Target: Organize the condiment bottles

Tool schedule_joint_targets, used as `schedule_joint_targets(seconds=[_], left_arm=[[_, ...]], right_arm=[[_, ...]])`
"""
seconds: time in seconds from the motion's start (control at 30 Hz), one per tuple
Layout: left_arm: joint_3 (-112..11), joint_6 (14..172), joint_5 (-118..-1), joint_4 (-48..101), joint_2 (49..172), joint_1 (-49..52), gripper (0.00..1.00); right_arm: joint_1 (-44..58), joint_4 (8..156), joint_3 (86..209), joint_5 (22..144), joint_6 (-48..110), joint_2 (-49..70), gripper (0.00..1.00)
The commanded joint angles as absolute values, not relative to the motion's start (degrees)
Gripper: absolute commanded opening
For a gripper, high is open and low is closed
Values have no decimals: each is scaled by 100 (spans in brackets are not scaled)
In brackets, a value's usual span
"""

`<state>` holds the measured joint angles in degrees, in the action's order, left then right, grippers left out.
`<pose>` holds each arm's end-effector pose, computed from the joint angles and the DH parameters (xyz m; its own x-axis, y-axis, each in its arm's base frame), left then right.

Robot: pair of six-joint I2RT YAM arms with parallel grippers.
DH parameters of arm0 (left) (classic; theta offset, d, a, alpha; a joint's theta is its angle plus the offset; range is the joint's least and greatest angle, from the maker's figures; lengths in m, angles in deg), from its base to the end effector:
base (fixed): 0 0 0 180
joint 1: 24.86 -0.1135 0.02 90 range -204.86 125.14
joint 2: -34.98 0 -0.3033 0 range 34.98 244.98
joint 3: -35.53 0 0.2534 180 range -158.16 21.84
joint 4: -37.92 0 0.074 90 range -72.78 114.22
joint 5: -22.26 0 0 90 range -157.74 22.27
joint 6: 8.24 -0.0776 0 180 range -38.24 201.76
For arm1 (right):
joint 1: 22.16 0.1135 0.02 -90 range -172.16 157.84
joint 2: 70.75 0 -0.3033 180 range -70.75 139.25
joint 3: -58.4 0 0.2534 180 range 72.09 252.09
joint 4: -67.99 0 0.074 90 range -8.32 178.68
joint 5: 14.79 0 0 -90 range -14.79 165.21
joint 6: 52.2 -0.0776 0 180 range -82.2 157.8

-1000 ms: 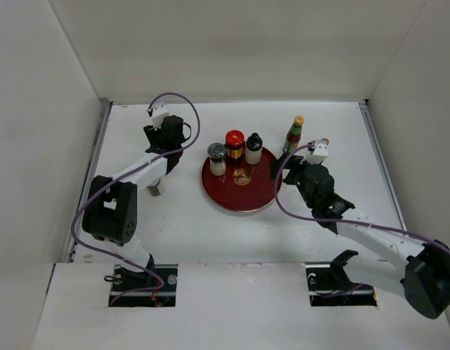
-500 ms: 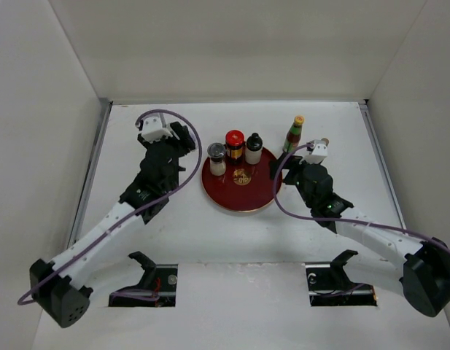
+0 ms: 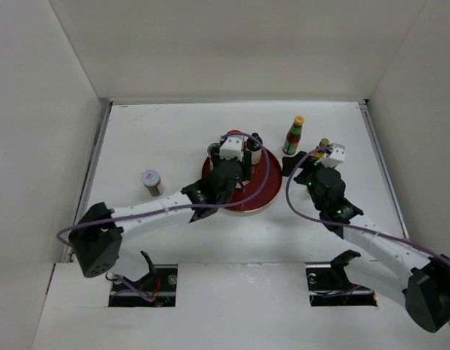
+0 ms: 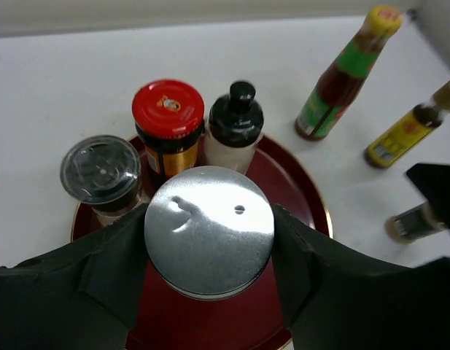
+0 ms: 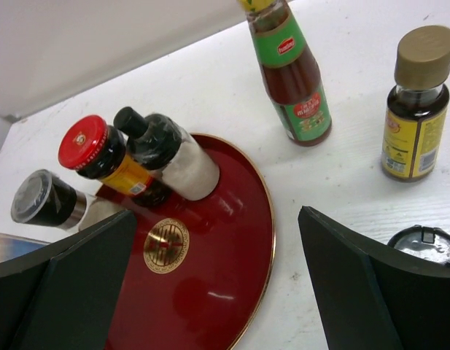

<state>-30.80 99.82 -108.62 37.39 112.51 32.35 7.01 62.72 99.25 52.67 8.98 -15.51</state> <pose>0.2230 -0.2524 0.3335 -0.1941 -0.1315 -0.9721 0.2402 0.9544 -0.1770 0.2209 0.0892 0.2766 -0.1790 0.4100 -0.8944 -0.0381 0.9055 0.4227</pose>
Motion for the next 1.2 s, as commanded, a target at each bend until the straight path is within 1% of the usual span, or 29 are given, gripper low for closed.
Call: schedule_joint_targets(seconds=[0.0, 0.13, 0.33, 0.53, 0.57, 0.63, 0.7, 0.73, 0.8, 0.87, 0.93, 1.03, 1.17], left_arm=[[-3651, 9829, -10817, 4760, 11564, 2995, 34], [-3845, 9793, -10667, 4918, 12118, 2836, 34], [-3811, 9740, -10527, 5278, 12778, 2537, 34], [-3608, 9749, -10553, 5604, 13113, 2431, 40], [-3608, 9749, -10553, 5604, 13148, 2431, 42], [-3599, 9758, -10518, 5578, 13183, 2440, 54], [-3564, 9740, -10544, 5586, 13131, 2501, 71], [-3529, 9740, -10544, 5586, 13052, 2528, 78], [-3433, 9732, -10544, 5569, 12746, 2615, 88], [-3293, 9688, -10535, 5499, 12351, 2712, 92], [-3056, 9609, -10623, 5359, 11745, 2870, 94], [-2529, 9617, -10903, 5008, 10708, 3055, 95], [-1755, 9898, -11755, 4095, 9520, 2854, 96]], right_arm=[[671, 5874, 9907, 5192, 757, -1609, 100], [706, 5892, 9960, 5175, 792, -1521, 100], [706, 5883, 9951, 5192, 809, -1582, 100], [706, 5892, 9951, 5201, 818, -1599, 100], [706, 5874, 9943, 5201, 818, -1617, 100], [706, 5901, 9942, 5201, 818, -1635, 100], [706, 5901, 9943, 5201, 818, -1661, 100], [706, 5892, 9942, 5201, 818, -1661, 100], [706, 5909, 9951, 5201, 818, -1644, 100], [706, 5910, 9960, 5201, 827, -1644, 100], [706, 5901, 9951, 5201, 827, -1635, 100], [706, 5936, 9969, 5210, 827, -1652, 100], [706, 5936, 9951, 5227, 818, -1661, 100]])
